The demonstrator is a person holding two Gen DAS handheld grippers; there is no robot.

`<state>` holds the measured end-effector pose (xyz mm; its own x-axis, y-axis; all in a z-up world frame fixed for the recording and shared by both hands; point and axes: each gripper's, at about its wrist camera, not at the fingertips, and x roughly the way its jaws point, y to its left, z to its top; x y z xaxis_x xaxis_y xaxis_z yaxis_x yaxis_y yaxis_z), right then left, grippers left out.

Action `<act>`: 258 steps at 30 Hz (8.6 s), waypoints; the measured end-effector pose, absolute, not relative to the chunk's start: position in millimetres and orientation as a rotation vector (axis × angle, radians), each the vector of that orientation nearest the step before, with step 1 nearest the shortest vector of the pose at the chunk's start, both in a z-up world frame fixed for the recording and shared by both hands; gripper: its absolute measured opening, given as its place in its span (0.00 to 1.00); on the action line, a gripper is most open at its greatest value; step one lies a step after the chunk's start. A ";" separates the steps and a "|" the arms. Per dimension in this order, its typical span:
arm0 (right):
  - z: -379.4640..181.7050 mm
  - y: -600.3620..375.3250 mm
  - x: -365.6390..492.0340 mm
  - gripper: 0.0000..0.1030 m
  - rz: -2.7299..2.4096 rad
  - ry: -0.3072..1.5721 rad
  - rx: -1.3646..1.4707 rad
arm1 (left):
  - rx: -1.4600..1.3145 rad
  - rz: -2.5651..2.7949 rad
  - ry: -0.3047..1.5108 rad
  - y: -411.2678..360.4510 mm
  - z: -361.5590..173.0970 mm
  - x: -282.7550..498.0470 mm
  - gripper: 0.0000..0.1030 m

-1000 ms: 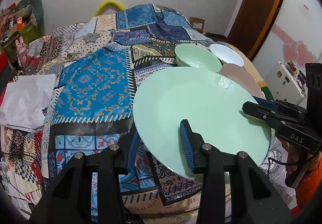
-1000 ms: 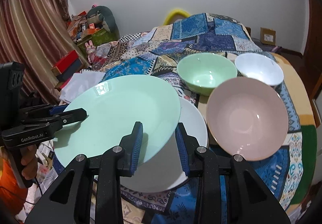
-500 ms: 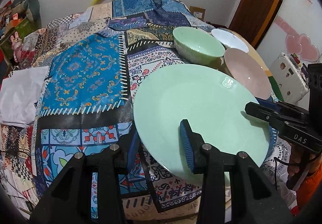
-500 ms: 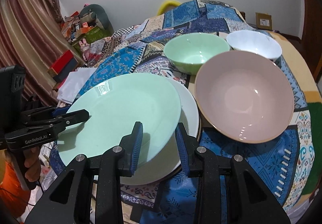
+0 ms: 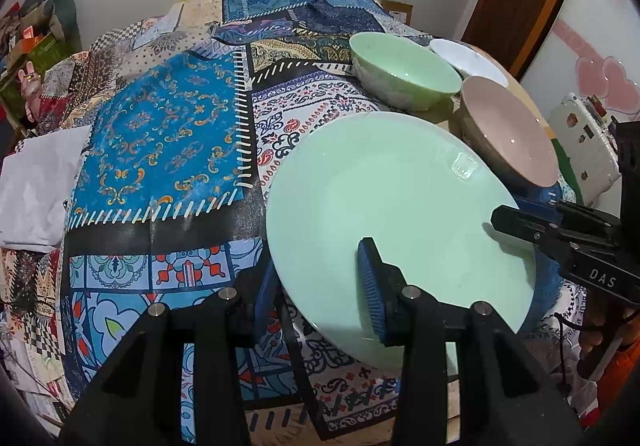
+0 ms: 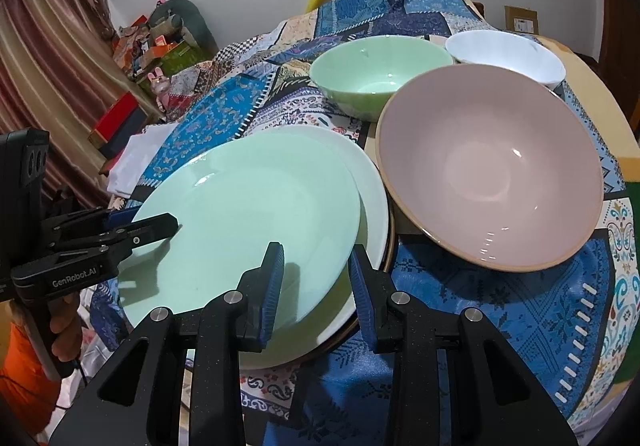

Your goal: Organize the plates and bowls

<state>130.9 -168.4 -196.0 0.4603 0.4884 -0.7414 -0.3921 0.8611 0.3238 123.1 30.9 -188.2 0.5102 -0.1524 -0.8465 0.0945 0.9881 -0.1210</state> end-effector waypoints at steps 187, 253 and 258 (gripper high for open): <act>-192.5 28.7 143.3 0.18 0.718 0.962 -0.153 | -0.270 0.071 0.987 205.5 -198.3 80.6 0.22; -117.4 -191.6 178.7 0.57 0.420 0.697 0.015 | -0.044 -0.123 0.782 -4.7 -84.8 185.6 0.58; -131.6 -206.1 198.2 0.58 0.393 0.722 0.039 | -0.035 -0.142 0.817 -21.2 -99.3 212.9 0.58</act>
<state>198.2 -206.1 -131.6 0.6809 0.3635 -0.6357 -0.3371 0.9262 0.1685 212.9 -21.2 -99.3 0.6756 -0.1396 -0.7240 0.1124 0.9899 -0.0860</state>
